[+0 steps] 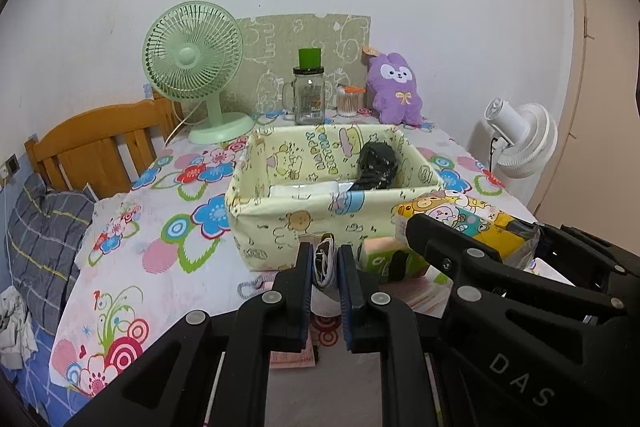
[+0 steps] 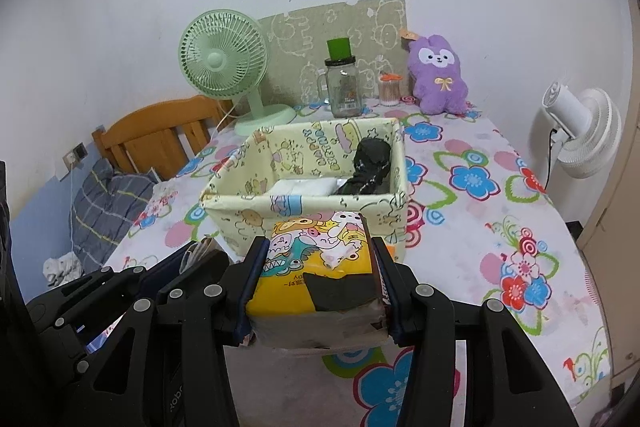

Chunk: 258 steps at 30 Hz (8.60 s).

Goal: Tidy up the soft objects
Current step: 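Lift the beige cloth with the left tool while the right tool carries the tissue pack over the box, then drop the beige cloth into the box with the left tool while the right tool releases the tissue pack, then withdraw both tools from the box toward the remaining items beside it, then grasp the grey drawstring pouch with the left tool while the right tool grasps the green tissue box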

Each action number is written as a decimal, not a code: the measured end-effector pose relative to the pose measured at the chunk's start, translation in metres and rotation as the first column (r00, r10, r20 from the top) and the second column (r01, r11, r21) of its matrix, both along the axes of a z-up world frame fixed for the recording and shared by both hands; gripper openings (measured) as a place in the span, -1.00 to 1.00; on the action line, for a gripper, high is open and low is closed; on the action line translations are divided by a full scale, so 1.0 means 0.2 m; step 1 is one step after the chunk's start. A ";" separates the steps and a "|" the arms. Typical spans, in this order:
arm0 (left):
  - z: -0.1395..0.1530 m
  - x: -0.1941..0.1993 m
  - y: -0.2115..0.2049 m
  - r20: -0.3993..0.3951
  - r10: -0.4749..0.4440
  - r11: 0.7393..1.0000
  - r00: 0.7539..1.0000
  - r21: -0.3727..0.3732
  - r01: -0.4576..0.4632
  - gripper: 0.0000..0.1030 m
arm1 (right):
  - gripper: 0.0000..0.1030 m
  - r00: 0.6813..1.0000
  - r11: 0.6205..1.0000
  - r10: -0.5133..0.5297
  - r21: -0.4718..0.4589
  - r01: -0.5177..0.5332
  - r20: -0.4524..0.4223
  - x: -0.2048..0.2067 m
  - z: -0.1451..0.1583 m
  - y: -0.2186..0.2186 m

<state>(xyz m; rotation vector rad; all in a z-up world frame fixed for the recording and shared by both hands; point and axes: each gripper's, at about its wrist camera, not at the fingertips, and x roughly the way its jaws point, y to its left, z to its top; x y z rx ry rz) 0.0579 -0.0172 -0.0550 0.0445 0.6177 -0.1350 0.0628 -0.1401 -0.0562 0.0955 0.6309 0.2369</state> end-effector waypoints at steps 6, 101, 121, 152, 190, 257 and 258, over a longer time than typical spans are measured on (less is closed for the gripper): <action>0.07 0.01 -0.02 0.020 -0.003 1.000 1.000 0.003 0.003 -0.81 | 0.03 1.000 1.000 -0.008 0.000 0.008 0.018 0.00 0.07 -0.02; -0.03 0.84 0.02 -0.096 0.045 0.999 0.994 0.003 -0.045 0.61 | 0.06 0.997 1.000 0.016 -0.016 -0.018 -0.079 0.93 -0.01 0.09; 0.01 0.76 0.00 -0.088 0.043 0.999 0.995 0.007 -0.042 0.95 | 0.68 0.997 1.000 0.026 -0.011 -0.027 -0.068 0.84 0.02 0.07; 0.19 0.43 -0.11 -0.004 -0.002 1.000 1.000 -0.016 0.002 1.00 | 0.88 0.998 0.999 -0.038 -0.026 0.039 0.041 0.45 0.23 -0.05; 0.12 0.06 -0.14 0.024 0.007 0.999 1.000 -0.033 -0.006 0.99 | 0.91 0.998 0.999 -0.016 -0.033 0.018 0.057 0.08 0.17 -0.09; -0.45 0.29 -0.08 -0.213 0.014 1.000 0.977 -0.004 -0.015 0.75 | 0.92 0.990 0.998 -0.057 -0.015 0.056 -0.131 0.23 -0.40 -0.09; -0.45 0.29 -0.08 -0.210 0.014 1.000 0.978 0.004 -0.014 0.73 | 0.92 0.989 0.998 -0.059 -0.013 0.058 -0.136 0.24 -0.40 -0.10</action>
